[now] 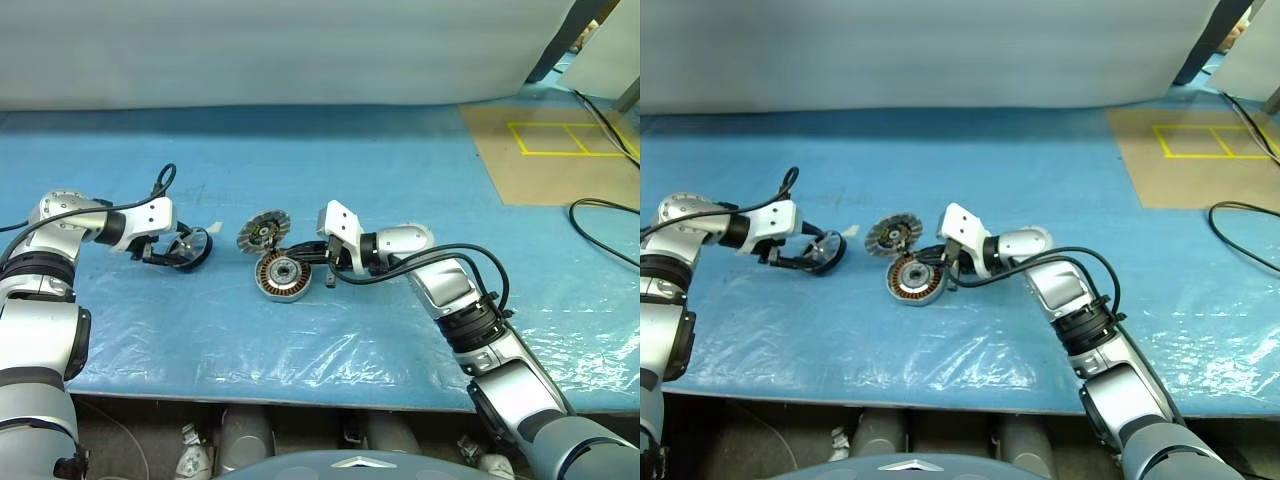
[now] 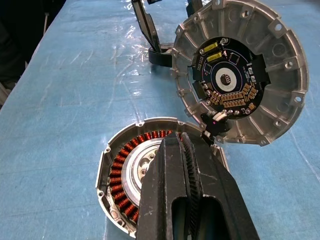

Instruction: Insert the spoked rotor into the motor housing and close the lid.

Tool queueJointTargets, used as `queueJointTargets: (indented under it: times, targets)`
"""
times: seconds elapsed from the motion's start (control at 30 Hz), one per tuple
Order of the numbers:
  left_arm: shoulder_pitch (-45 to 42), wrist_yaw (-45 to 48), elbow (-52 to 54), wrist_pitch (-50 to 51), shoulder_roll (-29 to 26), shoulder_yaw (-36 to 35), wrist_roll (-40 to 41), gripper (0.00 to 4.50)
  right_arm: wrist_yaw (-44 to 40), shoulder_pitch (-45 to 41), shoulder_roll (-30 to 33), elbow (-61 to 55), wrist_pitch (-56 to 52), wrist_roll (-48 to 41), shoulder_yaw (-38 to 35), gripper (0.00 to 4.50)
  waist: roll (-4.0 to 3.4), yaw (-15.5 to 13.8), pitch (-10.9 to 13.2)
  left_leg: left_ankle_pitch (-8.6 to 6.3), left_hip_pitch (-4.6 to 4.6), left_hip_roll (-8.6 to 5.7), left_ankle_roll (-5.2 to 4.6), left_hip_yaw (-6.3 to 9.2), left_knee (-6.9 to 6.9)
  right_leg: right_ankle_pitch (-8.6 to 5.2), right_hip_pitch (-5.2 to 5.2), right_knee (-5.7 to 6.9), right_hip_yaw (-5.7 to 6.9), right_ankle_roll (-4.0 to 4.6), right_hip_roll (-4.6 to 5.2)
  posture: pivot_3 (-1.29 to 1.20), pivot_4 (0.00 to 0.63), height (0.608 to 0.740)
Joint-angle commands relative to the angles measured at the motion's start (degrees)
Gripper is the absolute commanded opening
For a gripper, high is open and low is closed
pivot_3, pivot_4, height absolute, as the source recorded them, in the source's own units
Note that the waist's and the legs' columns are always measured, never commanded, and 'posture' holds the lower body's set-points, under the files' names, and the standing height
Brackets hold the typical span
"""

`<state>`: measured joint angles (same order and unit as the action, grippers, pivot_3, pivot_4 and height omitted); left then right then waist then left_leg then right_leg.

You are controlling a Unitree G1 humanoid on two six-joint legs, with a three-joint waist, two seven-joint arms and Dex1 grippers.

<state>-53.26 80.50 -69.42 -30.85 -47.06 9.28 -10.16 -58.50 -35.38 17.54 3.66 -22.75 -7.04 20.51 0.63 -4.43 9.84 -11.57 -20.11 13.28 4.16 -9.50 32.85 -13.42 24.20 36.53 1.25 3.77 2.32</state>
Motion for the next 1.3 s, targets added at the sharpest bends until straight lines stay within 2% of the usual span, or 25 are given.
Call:
queueJointTargets:
  times: [0.03, 0.33, 0.43, 0.53, 0.6, 0.87, 1.07, 1.17, 1.3]
  targets:
    - [0.3, 0.31, 0.98, 2.1, -1.36, -1.02, 0.81, 3.26, 0.05, -0.17, -0.14, -1.0, 1.36, -0.38, -0.04, 0.0, 0.0, 0.0, 0.0, 0.0, 0.0, 0.0, 0.0, 0.0, 0.0, 0.0, 0.0, 0.0, 0.0, 0.0, 0.0, 0.0, 0.15, 0.74]
    - [1.03, 1.25, 2.17, 3.82, -0.38, -0.9, 1.18, 3.26, 0.05, -0.41, 0.08, -0.49, 1.98, -0.13, -0.05, 0.0, 0.0, 0.0, 0.0, 0.0, 0.0, 0.0, 0.0, 0.0, 0.0, 0.0, 0.0, 0.0, 0.0, 0.0, 0.0, 0.0, 0.15, 0.74]
    - [1.18, 0.98, 2.62, 3.7, 0.35, -0.64, 1.07, 2.62, 0.29, -0.66, 0.06, -0.58, 1.91, -0.17, -0.28, 0.0, 0.0, -0.03, 0.0, 0.0, 0.0, 0.0, 0.0, 0.0, 0.0, 0.0, 0.0, 0.0, 0.0, 0.0, 0.01, 0.0, 0.15, 0.74]
    - [1.34, 0.92, 3.04, 3.3, 0.66, -0.37, 0.86, 1.61, 0.67, -0.84, 0.14, -0.84, 1.61, -0.35, -0.75, 0.0, -0.02, -0.07, -0.01, 0.0, 0.0, -0.01, 0.0, 0.0, 0.01, 0.0, 0.0, 0.01, 0.0, 0.0, 0.02, 0.0, 0.15, 0.74]
    - [1.44, 0.76, 3.31, 3.0, 0.62, -0.3, 0.77, 1.31, 0.83, -0.88, 0.29, -0.87, 1.57, -0.36, -0.88, 0.0, -0.04, -0.09, 0.0, 0.0, 0.04, -0.07, 0.0, 0.0, 0.0, 0.0, -0.01, 0.04, -0.02, 0.0, 0.05, 0.0, 0.15, 0.74]
    - [1.06, 3.92, 4.35, 2.83, -0.64, -1.57, 2.8, 1.31, 1.06, -0.98, 0.76, -0.67, 1.77, -0.54, -1.0, 0.0, -0.04, -0.14, 0.0, 0.0, 0.02, -0.07, 0.0, 0.01, 0.01, 0.0, -0.01, 0.04, -0.02, 0.0, 0.06, 0.0, 0.15, 0.74]
    - [-0.57, 9.27, 7.19, 5.72, -3.71, -5.49, 8.29, 1.31, 0.32, -1.41, 1.06, -0.43, 1.19, -1.57, -1.83, 0.0, 0.02, -0.12, 0.04, 0.0, 0.0, -0.04, 0.0, 0.01, 0.0, 0.0, 0.01, 0.03, 0.0, 0.0, 0.03, 0.0, 0.15, 0.74]
    - [-0.19, 11.81, 12.03, 11.07, -5.57, -6.74, 13.56, 1.31, -0.66, -1.1, 1.8, -0.89, 0.63, -2.31, -2.28, 0.0, 0.02, -0.18, 0.04, 0.0, -0.01, -0.03, 0.0, 0.01, -0.02, 0.0, 0.02, 0.02, 0.0, 0.0, 0.03, 0.0, 0.15, 0.74]
    - [6.18, 12.0, 28.33, 25.43, -11.33, -5.02, 26.93, 1.31, -1.88, -0.13, 3.23, -1.48, -0.01, -3.49, -3.02, 0.0, 0.01, -0.13, 0.04, -0.01, -0.01, -0.03, 0.01, -0.02, -0.05, -0.02, 0.05, 0.01, -0.01, 0.03, 0.04, 0.0, 0.15, 0.74]
